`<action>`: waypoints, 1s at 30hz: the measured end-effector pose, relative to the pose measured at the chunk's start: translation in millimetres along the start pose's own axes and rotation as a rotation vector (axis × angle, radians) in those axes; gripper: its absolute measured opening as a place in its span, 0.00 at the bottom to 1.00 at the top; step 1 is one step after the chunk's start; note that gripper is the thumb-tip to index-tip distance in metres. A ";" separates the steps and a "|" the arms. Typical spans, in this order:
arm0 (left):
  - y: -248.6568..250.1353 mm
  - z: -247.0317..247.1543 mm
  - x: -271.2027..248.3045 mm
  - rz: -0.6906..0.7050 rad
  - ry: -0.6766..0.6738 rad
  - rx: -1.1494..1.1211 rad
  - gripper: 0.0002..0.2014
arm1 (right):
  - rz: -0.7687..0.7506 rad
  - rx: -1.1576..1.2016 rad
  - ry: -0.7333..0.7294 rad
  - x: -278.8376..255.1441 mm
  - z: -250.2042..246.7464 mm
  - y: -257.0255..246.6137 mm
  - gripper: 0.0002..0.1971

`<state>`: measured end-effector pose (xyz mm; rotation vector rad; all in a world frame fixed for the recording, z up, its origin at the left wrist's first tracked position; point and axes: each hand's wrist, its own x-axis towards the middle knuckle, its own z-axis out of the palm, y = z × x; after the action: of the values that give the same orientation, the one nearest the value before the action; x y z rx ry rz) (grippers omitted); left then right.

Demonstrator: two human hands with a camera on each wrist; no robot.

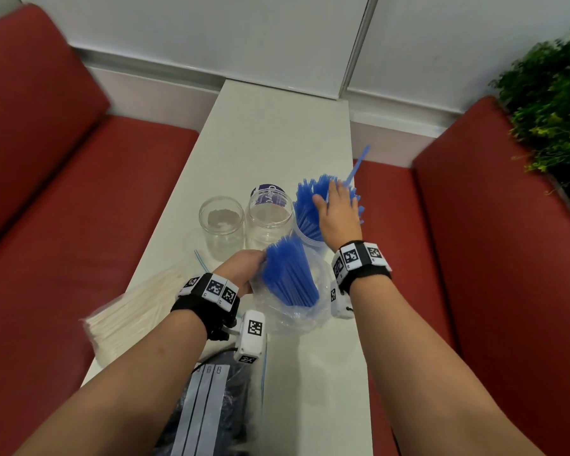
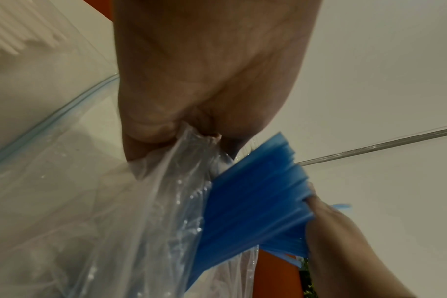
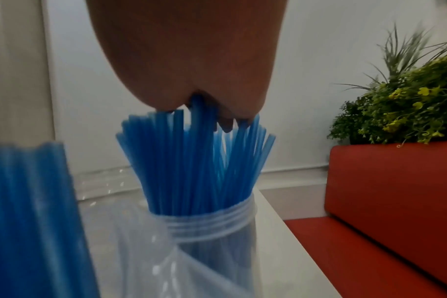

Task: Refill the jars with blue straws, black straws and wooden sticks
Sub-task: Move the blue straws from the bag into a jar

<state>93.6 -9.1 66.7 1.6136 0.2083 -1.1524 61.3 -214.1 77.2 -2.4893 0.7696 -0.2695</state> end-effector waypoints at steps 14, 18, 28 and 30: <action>3.3 -4.2 -5.8 -0.006 0.024 -0.004 0.18 | -0.051 -0.122 0.131 52.1 -49.9 -9.4 0.29; 0.7 -3.7 -2.9 0.005 0.012 -0.009 0.18 | -0.060 -0.056 -0.164 32.1 -31.3 -0.1 0.19; -0.4 -3.3 -0.9 0.016 0.012 -0.009 0.16 | 0.080 -0.197 0.366 68.7 -82.5 -2.0 0.29; 0.4 -3.4 -0.1 0.019 0.017 -0.005 0.17 | 0.190 -0.207 0.119 75.2 -75.4 7.1 0.31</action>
<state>95.8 -6.4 66.8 1.6182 0.2059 -1.1232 94.7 -293.6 140.0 -2.5851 1.1280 -0.2839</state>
